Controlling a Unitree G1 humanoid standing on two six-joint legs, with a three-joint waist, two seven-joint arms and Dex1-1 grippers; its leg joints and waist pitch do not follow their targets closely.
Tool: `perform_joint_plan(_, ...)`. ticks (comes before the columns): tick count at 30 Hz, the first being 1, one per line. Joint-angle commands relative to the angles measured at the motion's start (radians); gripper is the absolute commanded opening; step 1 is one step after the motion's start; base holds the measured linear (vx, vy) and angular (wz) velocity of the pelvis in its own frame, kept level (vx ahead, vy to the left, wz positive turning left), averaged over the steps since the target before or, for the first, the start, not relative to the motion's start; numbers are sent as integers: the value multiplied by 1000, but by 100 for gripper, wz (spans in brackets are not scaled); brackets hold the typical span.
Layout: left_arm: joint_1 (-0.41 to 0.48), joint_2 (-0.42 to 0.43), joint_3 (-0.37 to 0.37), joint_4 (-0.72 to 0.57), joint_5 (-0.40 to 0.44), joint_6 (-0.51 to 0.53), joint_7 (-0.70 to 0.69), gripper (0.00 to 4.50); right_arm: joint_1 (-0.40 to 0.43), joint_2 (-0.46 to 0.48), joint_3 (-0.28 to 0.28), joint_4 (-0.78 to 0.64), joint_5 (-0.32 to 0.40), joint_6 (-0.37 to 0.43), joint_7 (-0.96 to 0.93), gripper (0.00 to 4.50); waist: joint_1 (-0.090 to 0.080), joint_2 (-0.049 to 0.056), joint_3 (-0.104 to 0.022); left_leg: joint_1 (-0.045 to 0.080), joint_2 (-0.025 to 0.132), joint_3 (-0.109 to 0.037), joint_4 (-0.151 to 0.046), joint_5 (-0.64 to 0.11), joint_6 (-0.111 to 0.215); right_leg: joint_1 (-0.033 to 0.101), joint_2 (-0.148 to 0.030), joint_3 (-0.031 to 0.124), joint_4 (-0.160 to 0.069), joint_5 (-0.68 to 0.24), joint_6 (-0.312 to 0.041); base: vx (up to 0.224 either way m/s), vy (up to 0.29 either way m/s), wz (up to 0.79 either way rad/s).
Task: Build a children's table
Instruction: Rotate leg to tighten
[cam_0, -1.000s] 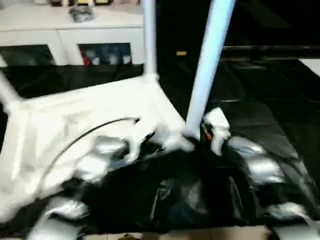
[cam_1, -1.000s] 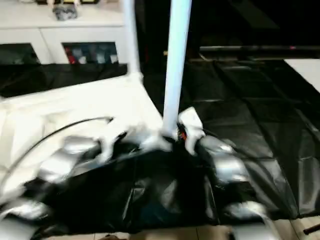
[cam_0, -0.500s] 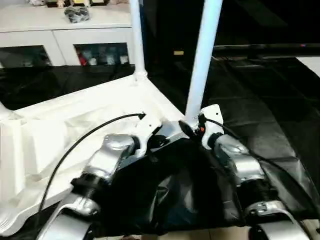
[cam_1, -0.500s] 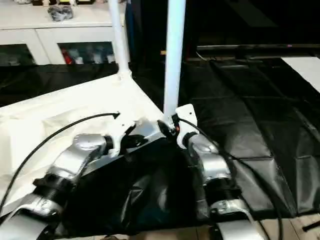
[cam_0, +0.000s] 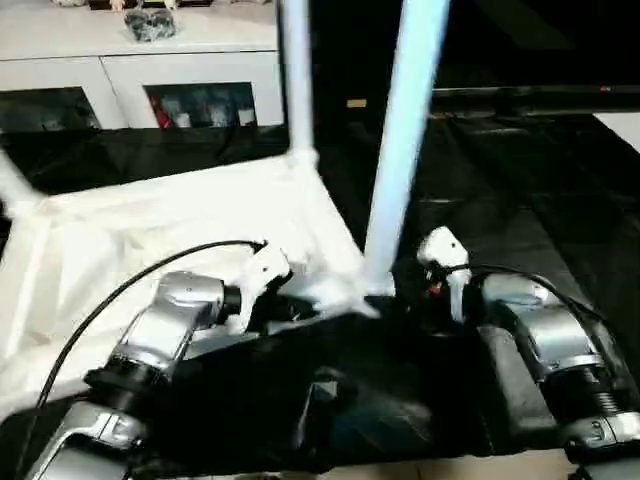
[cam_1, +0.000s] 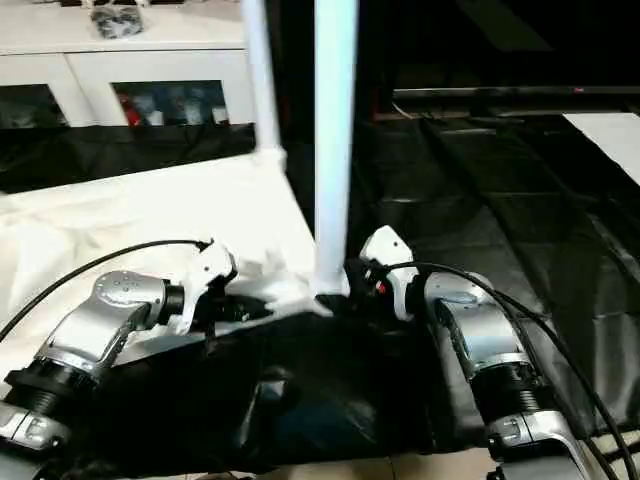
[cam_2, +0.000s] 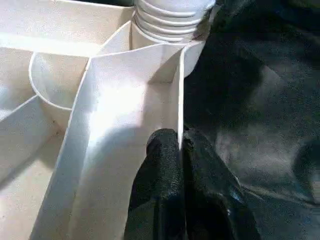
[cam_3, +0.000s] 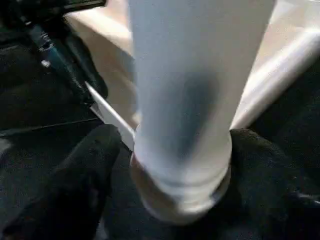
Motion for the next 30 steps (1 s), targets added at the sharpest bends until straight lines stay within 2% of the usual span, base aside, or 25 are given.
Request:
perform_joint_plan(1, -10, -8, -17, -37, -26, -10, -23, 0, 7, 13, 66, -39, 12, 5, 70, 337, 5, -13, -63, 32, 84, -40, -71, -151, 68, 30, -98, 50, -75, -106, -258, 0, 0, 0)
perform_joint_plan(2, -8, -5, -18, -42, -29, -6, -32, 0, 9, 13, 69, -44, 9, 7, 73, 316, 8, -13, -64, 33, 85, -40, -71, -149, 67, 30, -98, 50, -73, -99, -258, 0, 0, 0)
perform_joint_plan(8, -3, -3, -21, -52, -31, -3, -38, 0, 20, 12, 89, -59, 2, 13, 84, 273, 20, -14, -64, 35, 84, -40, -71, -148, 57, 29, -99, 51, -73, -98, -252, 0, 0, 0)
perform_joint_plan(12, 1, -12, -20, -53, -25, -6, -17, 0, 40, 10, 99, -79, 1, 18, 90, 265, 20, -15, -66, 33, 83, -40, -69, -131, 64, 31, -99, 50, -70, -74, -252, 0, 0, 0)
perform_joint_plan(16, -7, -41, -7, -36, -10, -7, 46, 0, 59, 24, 95, -85, 1, 22, 61, 263, 23, -16, -65, 35, 85, -40, -70, -140, 62, 29, -100, 51, -74, -92, -247, 0, 0, 0)
perform_joint_plan(18, -40, -112, 25, 14, 12, -4, 192, 0, 54, 106, 46, -22, -25, 1, -123, 263, 21, -15, -60, 37, 85, -38, -73, -162, 49, 24, -99, 53, -78, -120, -248, 0, 0, 0)
perform_joint_plan(19, -40, -113, 26, 15, 13, -4, 193, 0, 54, 106, 46, -21, -25, 1, -125, 263, 19, -15, -59, 39, 84, -40, -75, -179, 40, 23, -100, 53, -82, -145, -248, 0, 0, 0)
perform_joint_plan(20, -57, -147, 32, 37, 29, -2, 260, 0, 36, 153, 18, 37, -52, 3, -258, 263, 15, -18, -57, 39, 81, -44, -78, -215, 19, 26, -103, 51, -88, -212, -238, 0, 0, 0)
perform_joint_plan(21, -60, -153, 33, 42, 32, -1, 273, 0, 32, 162, 13, 49, -58, 4, -285, 263, 8, -18, -53, 41, 81, -45, -82, -244, -2, 21, -105, 53, -94, -274, -225, 0, 0, 0)
perform_joint_plan(22, -69, -177, 36, 49, 37, 6, 308, 0, 18, 195, -7, 87, -65, 14, -365, 263, 7, -18, -53, 43, 79, -49, -82, -275, -18, 25, -107, 52, -99, -338, -203, 0, 0, 0)
perform_joint_plan(23, -78, -201, 41, 55, 38, 16, 343, 0, 2, 231, -34, 121, -62, 27, -446, 263, 4, -17, -54, 43, 81, -50, -84, -274, -24, 24, -109, 54, -99, -342, -198, 0, 0, 0)
perform_joint_plan(24, -87, -223, 48, 62, 37, 23, 371, 0, -12, 262, -57, 149, -58, 36, -512, 263, -6, -17, -48, 44, 78, -53, -89, -319, -41, 18, -105, 53, -105, -392, -183, 0, 0, 0)
perform_joint_plan(25, -96, -248, 56, 71, 32, 30, 398, 0, -30, 297, -80, 182, -56, 41, -588, 263, -9, -17, -51, 42, 77, -56, -89, -317, -46, 22, -107, 52, -103, -390, -178, 0, 0, 0)
perform_joint_plan(27, -104, -267, 59, 82, 32, 25, 420, 0, -44, 324, -93, 203, -60, 40, -641, 262, -16, -15, -52, 43, 76, -55, -90, -316, -47, 18, -106, 54, -105, -373, -176, 0, 0, 0)
perform_joint_plan(28, -112, -287, 61, 94, 37, 19, 440, 0, -56, 353, -89, 215, -71, 27, -663, 262, -15, -12, -54, 44, 76, -53, -88, -310, -42, 18, -107, 56, -106, -355, -177, 0, 0, 0)
perform_joint_plan(29, -112, -287, 61, 94, 37, 19, 440, 0, -56, 353, -89, 215, -71, 27, -663, 262, -17, -13, -54, 42, 76, -52, -88, -303, -40, 18, -106, 56, -106, -342, -178, 0, 0, 0)
perform_joint_plan(30, -117, -298, 61, 101, 42, 15, 450, 0, -63, 370, -81, 220, -84, 11, -673, 262, -15, -14, -56, 40, 76, -50, -87, -276, -23, 21, -106, 57, -104, -298, -180, 0, 0, 0)
